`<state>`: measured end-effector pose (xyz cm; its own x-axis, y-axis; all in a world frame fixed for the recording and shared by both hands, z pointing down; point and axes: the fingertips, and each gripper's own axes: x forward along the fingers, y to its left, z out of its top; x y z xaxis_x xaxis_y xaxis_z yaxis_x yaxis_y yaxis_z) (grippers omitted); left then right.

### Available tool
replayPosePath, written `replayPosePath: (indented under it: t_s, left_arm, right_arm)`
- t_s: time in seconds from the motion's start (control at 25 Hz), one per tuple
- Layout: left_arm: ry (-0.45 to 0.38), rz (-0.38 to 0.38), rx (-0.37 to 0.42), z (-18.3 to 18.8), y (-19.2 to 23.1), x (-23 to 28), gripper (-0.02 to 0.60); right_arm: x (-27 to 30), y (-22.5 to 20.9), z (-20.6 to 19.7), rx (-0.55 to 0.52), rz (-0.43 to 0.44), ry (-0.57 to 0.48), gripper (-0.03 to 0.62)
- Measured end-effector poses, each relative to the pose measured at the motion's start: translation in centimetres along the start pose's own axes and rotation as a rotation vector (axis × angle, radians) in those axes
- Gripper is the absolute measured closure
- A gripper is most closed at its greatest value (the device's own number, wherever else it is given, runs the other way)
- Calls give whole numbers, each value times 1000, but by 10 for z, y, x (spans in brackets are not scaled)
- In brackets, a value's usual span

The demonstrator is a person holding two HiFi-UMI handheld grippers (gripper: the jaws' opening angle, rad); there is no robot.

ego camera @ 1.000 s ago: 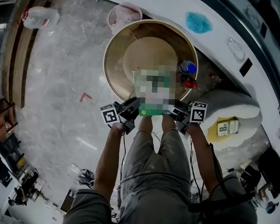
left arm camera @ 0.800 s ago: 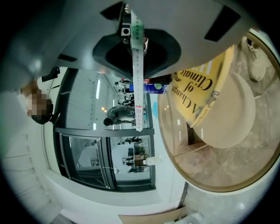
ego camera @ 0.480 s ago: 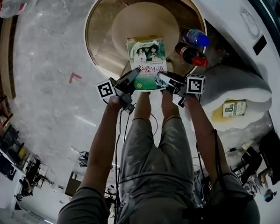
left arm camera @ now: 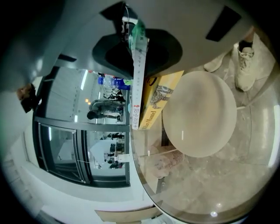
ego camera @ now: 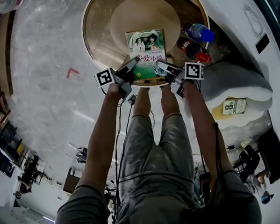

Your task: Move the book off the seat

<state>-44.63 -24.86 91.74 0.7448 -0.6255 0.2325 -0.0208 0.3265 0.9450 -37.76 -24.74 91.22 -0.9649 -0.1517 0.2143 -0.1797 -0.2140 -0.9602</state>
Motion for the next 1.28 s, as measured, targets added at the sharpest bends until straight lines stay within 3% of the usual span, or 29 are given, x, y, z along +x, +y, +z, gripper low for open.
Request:
replayPosePath:
  t_s: [0.28,0.44,0.52,0.6,0.76,0.92,1.04,1.16,1.28]
  left_arm:
    - [-4,33,29,0,0,1,505]
    - [-8,105,165,6,10,-5,502]
    - [-12,125,176,5,9,-5,495]
    - [-33,152,189,5,6,-4,444]
    - [-145,274,243,9,8,-12,400]
    - [-156,449,386,11,7,-20,354]
    - [-127,525,533,12,-7,-24,351]
    - [-124,528,669,19,-36,-23,350]
    - [-146,495,785,32,-80,-21,350]
  right_arm:
    - [-8,-16,-4,5,-128,2,516]
    - [-8,-17,-5,-49,-189,-17,505]
    - [-5,-14,-5,-104,-209,-17,494]
    - [-4,-13,-6,-183,-253,-2,463]
    - [-5,-14,-11,-371,-386,57,387]
    - [-11,-18,-9,-484,-529,102,341]
    - [-22,-16,-6,-565,-635,118,332]
    - [-31,-2,2,-665,-706,117,327]
    - [-29,37,12,-754,-667,91,327]
